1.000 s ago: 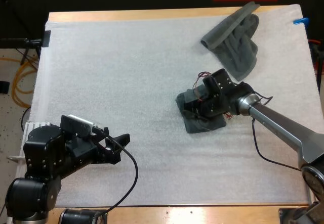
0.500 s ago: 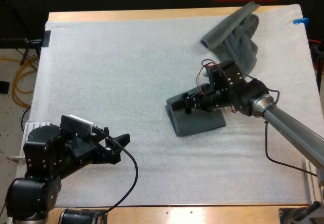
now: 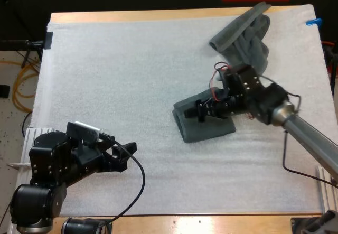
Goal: Pick towel from pile fold and stack
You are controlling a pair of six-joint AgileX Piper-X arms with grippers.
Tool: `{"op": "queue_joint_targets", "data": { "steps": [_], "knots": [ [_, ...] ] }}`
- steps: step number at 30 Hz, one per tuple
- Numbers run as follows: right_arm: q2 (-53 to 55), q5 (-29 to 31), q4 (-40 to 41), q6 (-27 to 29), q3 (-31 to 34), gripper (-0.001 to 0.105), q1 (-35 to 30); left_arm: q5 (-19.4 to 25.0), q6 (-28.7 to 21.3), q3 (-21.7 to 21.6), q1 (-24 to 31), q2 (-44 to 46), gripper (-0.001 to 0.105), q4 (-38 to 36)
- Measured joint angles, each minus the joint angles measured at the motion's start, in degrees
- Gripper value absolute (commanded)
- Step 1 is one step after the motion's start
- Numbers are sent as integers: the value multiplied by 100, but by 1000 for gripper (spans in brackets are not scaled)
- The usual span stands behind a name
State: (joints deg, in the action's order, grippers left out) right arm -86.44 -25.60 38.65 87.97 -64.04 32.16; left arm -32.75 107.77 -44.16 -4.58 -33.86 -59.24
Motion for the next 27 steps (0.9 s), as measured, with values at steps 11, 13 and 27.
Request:
{"op": "queue_joint_targets", "data": {
  "steps": [11, 13, 27],
  "knots": [
    [2103, 1193, 1135, 870, 0, 87, 0, -60, 492, 0, -61, -1298, 75, 913],
    [2464, 1353, 1232, 967, 0, 87, 0, -68, 696, 0, -208, -1681, 75, 1200],
    [3926, 2323, 2152, 1056, 0, 87, 0, 508, 2890, -11, -1784, -4935, 75, 3734]
  ]
}}
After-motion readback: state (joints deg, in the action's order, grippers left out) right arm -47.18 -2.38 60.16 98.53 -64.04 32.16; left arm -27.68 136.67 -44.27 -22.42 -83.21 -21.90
